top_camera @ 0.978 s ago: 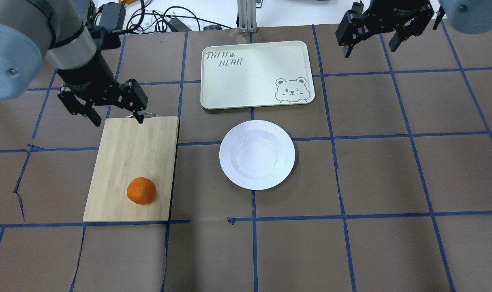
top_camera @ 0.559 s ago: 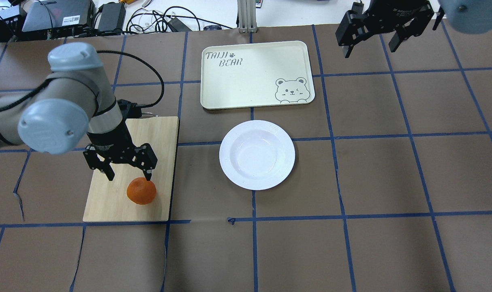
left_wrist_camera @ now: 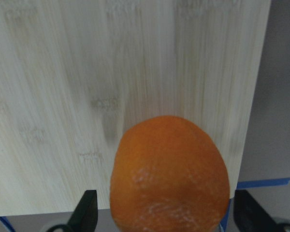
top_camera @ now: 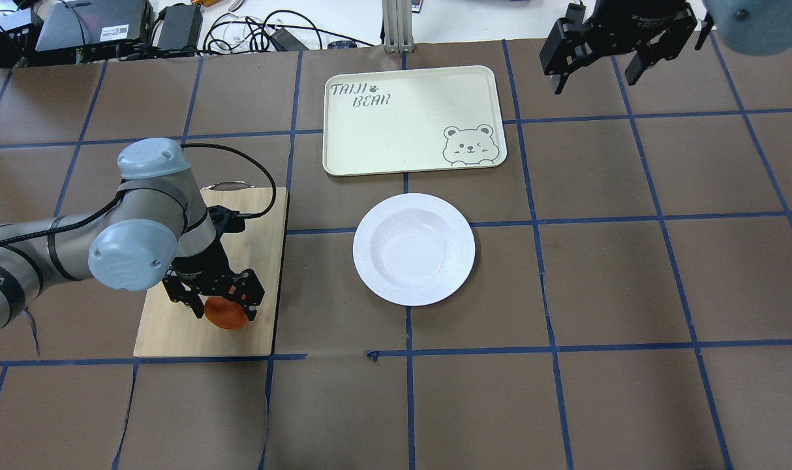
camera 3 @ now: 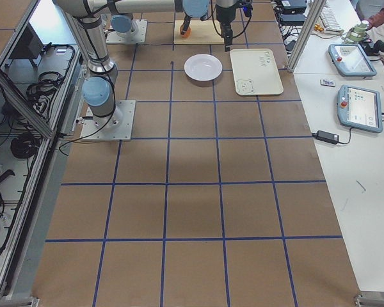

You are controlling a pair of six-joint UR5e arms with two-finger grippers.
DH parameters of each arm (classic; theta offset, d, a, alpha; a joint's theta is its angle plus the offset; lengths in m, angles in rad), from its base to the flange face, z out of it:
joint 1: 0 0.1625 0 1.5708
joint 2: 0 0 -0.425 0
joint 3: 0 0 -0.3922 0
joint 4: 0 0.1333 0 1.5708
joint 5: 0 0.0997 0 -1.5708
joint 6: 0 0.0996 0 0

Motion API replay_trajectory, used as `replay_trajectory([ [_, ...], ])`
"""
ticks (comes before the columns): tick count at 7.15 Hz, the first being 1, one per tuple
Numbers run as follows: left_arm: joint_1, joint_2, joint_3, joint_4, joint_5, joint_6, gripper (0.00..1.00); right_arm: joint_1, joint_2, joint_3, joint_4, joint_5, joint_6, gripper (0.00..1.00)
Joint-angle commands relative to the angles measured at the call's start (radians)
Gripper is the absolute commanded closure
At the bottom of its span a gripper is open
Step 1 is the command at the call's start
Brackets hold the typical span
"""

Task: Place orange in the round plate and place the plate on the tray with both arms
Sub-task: 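Lower the left gripper onto the orange on the cutting board and grasp it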

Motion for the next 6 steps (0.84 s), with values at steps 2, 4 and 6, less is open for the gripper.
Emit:
replay_trajectory([
  [2,0.007,-0.009,0.031,0.008,-0.006,-0.013,0.85,-0.001,0.000,0.000,0.000,0.000,0.000,0.00],
  [4,-0.016,-0.022,0.195,-0.065,-0.093,-0.160,0.87,-0.001,0.000,0.000,0.001,0.000,-0.001,0.00],
  [6,-0.127,-0.048,0.272,-0.078,-0.225,-0.388,0.87,-0.001,0.000,0.000,0.001,0.000,-0.001,0.00],
])
